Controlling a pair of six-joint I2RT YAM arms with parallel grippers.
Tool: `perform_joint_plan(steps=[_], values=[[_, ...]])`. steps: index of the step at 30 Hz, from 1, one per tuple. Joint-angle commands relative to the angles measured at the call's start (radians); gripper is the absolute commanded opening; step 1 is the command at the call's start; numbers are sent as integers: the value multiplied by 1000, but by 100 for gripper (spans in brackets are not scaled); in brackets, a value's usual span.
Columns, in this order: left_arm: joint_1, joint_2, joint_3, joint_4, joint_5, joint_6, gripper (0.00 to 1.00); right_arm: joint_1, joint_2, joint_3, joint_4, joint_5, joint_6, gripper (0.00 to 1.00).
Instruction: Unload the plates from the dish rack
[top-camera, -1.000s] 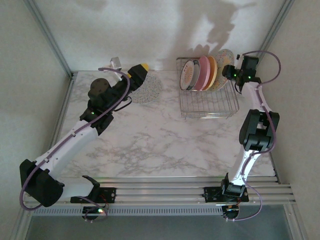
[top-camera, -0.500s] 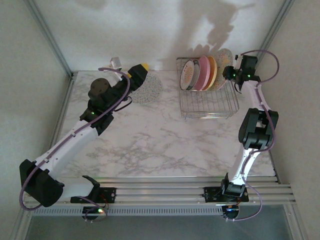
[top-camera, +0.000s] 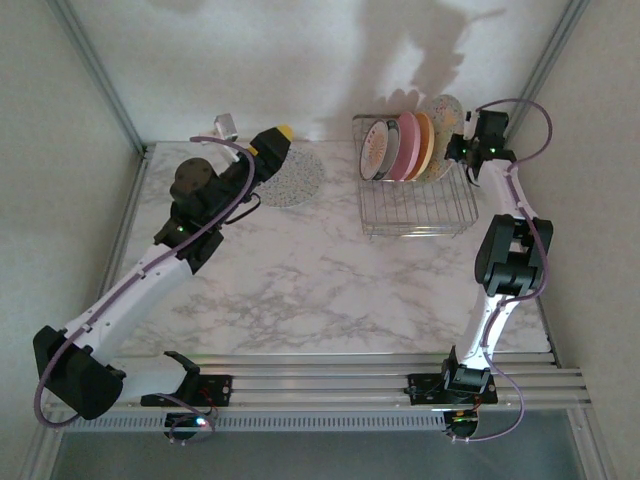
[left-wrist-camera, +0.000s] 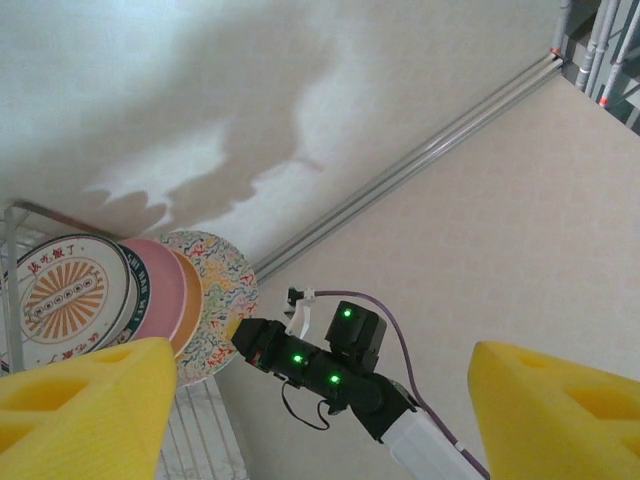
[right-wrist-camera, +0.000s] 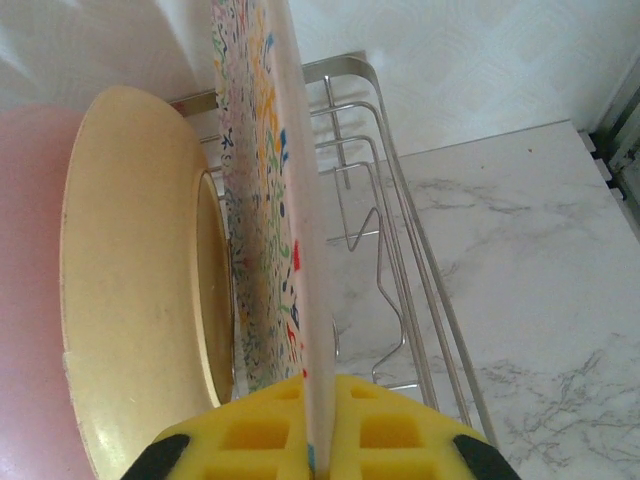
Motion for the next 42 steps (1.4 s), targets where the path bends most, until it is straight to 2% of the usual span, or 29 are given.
perform_joint_plan(steps=[1, 27, 37, 42], values=[[-7, -28, -10, 9, -10, 6, 76, 31, -42, 32, -6, 24, -32, 0], [-7, -14, -11, 26, 14, -3, 76, 82, -260, -11, 7, 320, -96, 0], [-8, 17, -2, 46, 43, -15, 76, 107, -393, -38, -13, 384, -105, 0], [-7, 53, 19, 47, 70, -29, 76, 127, -489, -58, -54, 385, -33, 0]])
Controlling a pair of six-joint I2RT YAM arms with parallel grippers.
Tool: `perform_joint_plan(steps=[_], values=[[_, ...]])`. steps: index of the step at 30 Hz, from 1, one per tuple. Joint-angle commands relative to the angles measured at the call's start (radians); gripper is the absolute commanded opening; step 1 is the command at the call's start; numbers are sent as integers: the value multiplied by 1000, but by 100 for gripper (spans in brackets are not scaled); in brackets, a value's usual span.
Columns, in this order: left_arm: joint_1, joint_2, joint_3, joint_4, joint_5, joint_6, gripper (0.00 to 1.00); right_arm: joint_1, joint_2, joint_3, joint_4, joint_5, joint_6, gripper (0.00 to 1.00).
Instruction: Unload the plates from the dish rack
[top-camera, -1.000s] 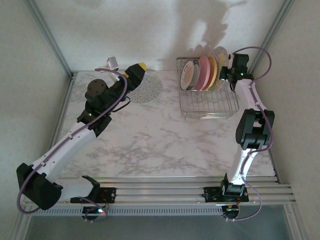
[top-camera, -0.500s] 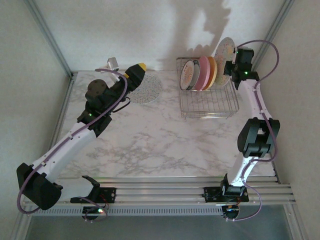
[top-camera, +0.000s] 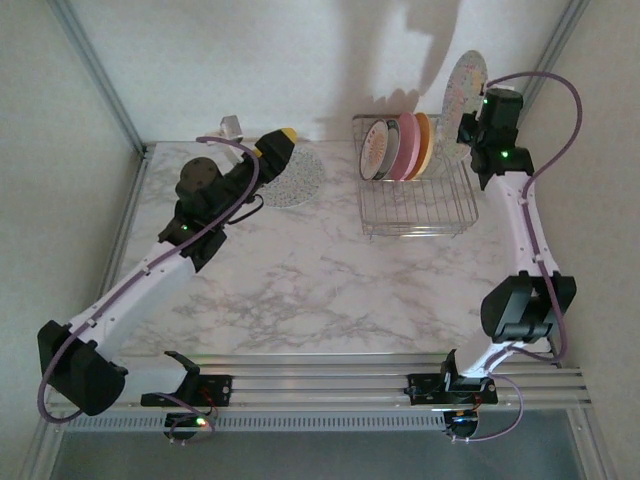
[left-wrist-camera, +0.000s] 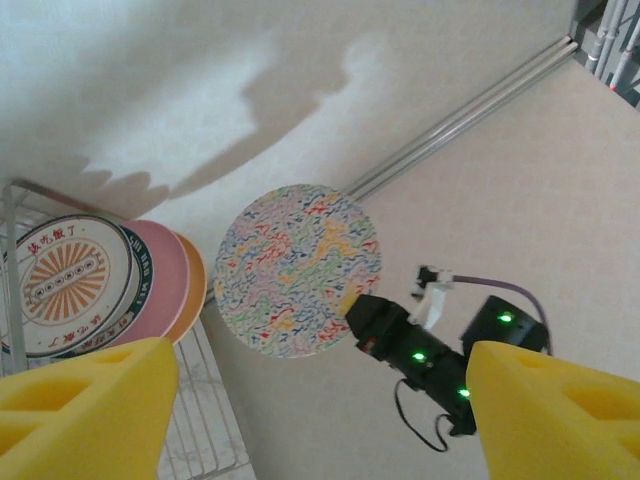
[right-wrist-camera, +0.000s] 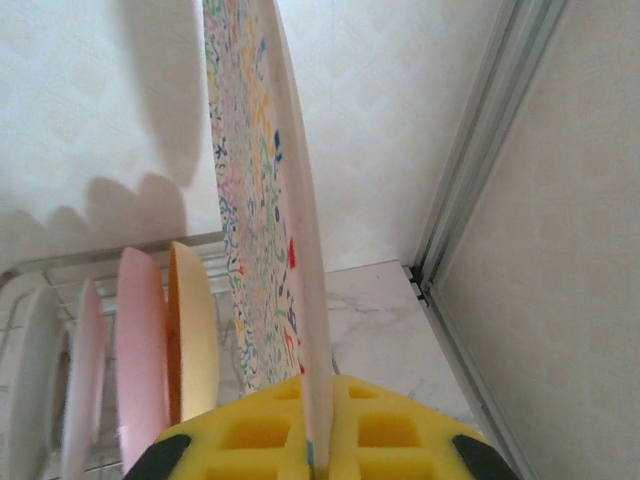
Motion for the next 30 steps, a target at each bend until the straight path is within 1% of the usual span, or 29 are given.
perform_joint_plan(steps=[1, 4, 7, 12, 15, 16, 21, 23, 30], values=[[-7, 31, 31, 36, 48, -19, 76, 14, -102, -7, 27, 20, 65, 0], [-6, 58, 45, 35, 66, -35, 75, 28, -160, -16, -10, 4, 124, 0], [-7, 96, 69, 16, 87, -51, 75, 39, -218, -36, -45, -47, 200, 0], [-7, 172, 105, 0, 138, -99, 74, 41, -293, -86, -70, -237, 427, 0], [-7, 222, 133, 0, 174, -129, 74, 48, -314, -115, -66, -323, 557, 0], [-7, 233, 140, -23, 181, -138, 73, 49, -319, -125, -56, -345, 598, 0], [-7, 308, 173, -29, 227, -186, 74, 56, -300, -140, -16, -512, 809, 0], [-6, 333, 193, -26, 242, -200, 74, 68, -280, -140, -6, -562, 870, 0], [-7, 410, 267, -79, 257, -206, 73, 126, -234, -139, 37, -634, 957, 0]])
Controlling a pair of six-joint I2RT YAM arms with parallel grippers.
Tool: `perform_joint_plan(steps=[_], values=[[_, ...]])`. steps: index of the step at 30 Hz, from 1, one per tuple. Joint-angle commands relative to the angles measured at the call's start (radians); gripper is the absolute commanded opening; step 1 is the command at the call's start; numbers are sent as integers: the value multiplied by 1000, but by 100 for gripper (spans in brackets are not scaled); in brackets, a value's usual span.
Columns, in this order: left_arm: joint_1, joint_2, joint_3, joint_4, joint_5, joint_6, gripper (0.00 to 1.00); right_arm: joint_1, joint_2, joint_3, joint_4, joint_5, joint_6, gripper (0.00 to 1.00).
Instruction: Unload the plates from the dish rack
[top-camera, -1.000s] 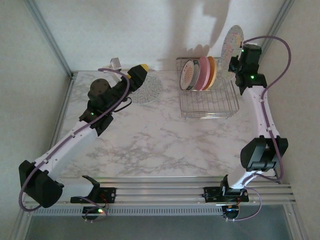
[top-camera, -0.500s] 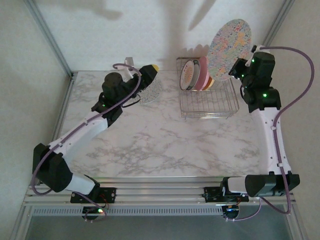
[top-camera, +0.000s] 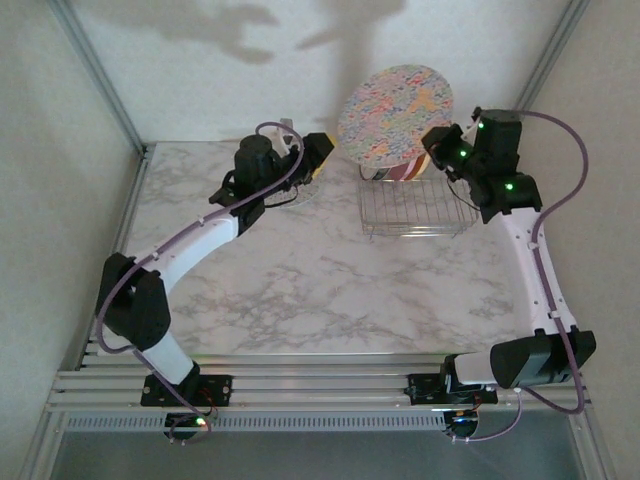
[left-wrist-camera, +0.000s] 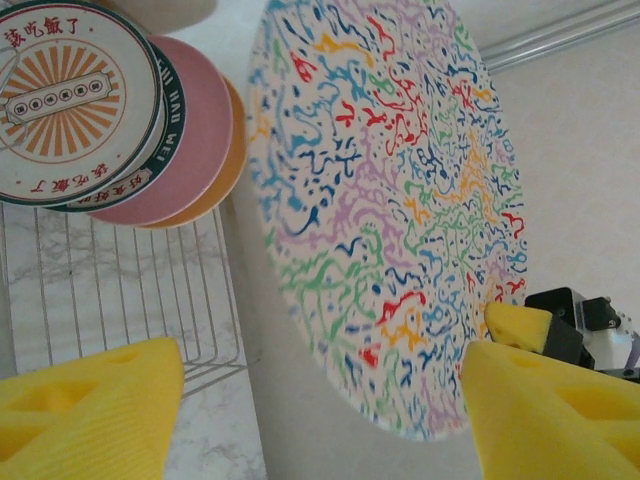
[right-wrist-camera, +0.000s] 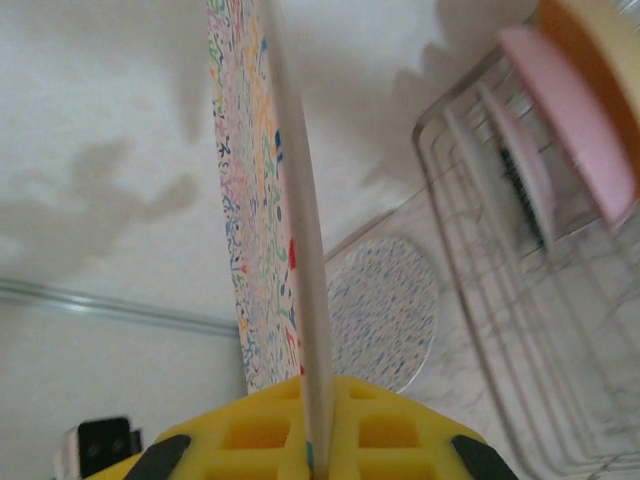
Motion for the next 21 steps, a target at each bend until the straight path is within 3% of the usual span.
perform_joint_plan(steps=[1, 9, 21], values=[[-7, 20, 55, -16, 37, -21, 73, 16, 6, 4, 135, -85, 98, 0], [-8, 40, 68, -44, 17, -22, 65, 22, 49, -1, 185, -154, 160, 0], [-9, 67, 82, -21, 14, -47, 43, 23, 98, -15, 189, -225, 200, 0]])
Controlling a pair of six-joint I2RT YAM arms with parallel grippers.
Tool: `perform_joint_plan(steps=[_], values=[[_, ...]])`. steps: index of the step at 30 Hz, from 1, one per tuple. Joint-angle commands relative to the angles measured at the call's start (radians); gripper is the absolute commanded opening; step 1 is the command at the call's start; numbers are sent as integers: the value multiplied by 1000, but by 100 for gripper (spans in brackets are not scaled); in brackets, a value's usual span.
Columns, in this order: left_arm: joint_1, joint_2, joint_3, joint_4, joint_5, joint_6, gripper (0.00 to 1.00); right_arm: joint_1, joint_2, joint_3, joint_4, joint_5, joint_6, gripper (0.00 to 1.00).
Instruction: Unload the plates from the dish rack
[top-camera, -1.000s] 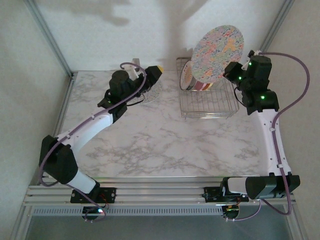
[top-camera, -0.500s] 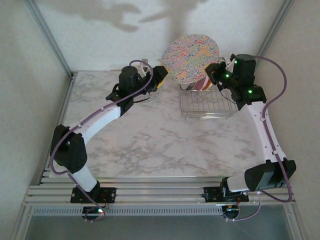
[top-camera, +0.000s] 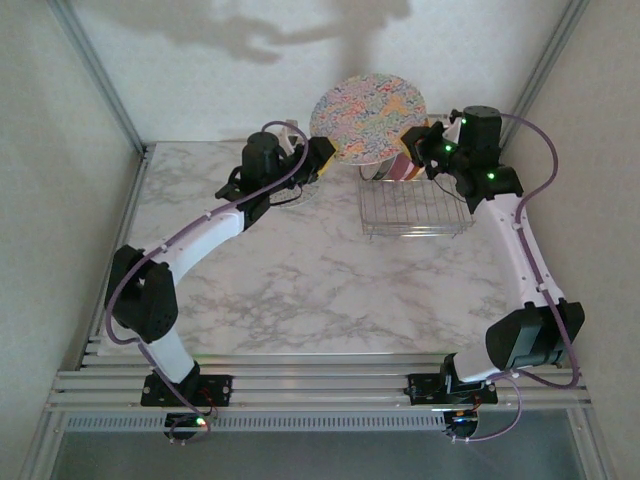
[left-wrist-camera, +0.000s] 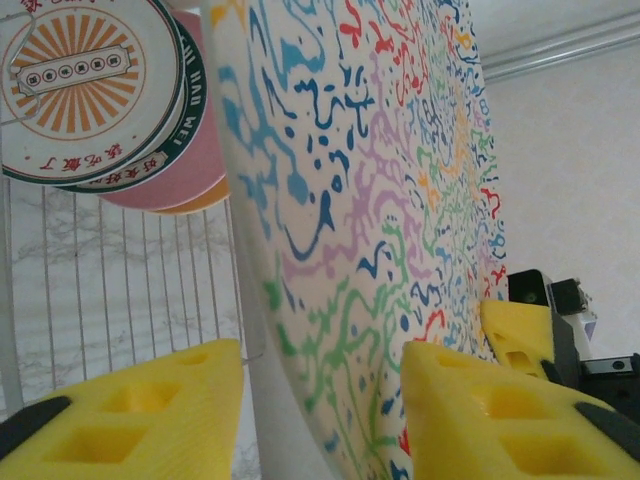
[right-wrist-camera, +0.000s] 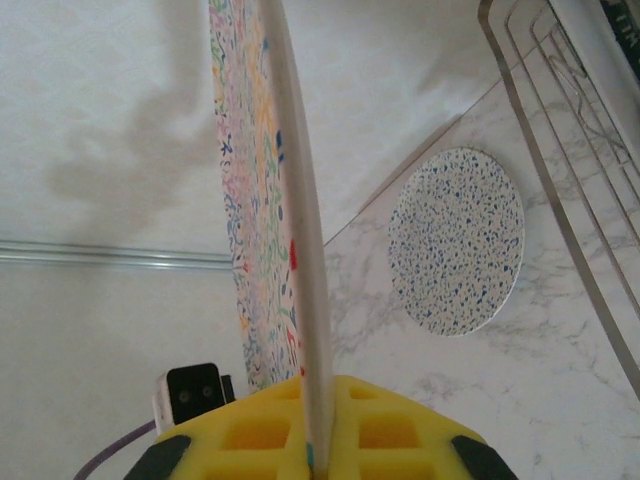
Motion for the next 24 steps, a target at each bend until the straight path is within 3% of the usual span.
perform_joint_plan(steps=[1, 14, 19, 20, 23, 24], values=[[-7, 14, 40, 15, 4, -5, 40, 5, 2, -6, 93, -52, 31, 0], [-7, 11, 40, 8, 4, -18, 0, 16, 8, -26, 70, -72, 31, 0], [-5, -3, 30, 22, 9, -29, 0, 17, 1, -15, 36, -63, -6, 0], [-4, -11, 25, 36, 9, -36, 0, 17, -1, -7, 19, -57, -25, 4], [8, -29, 9, 72, 12, -59, 0, 17, -12, 3, -25, -23, -69, 38], [12, -35, 6, 78, 13, -63, 0, 17, -18, 2, -32, -12, -81, 45]])
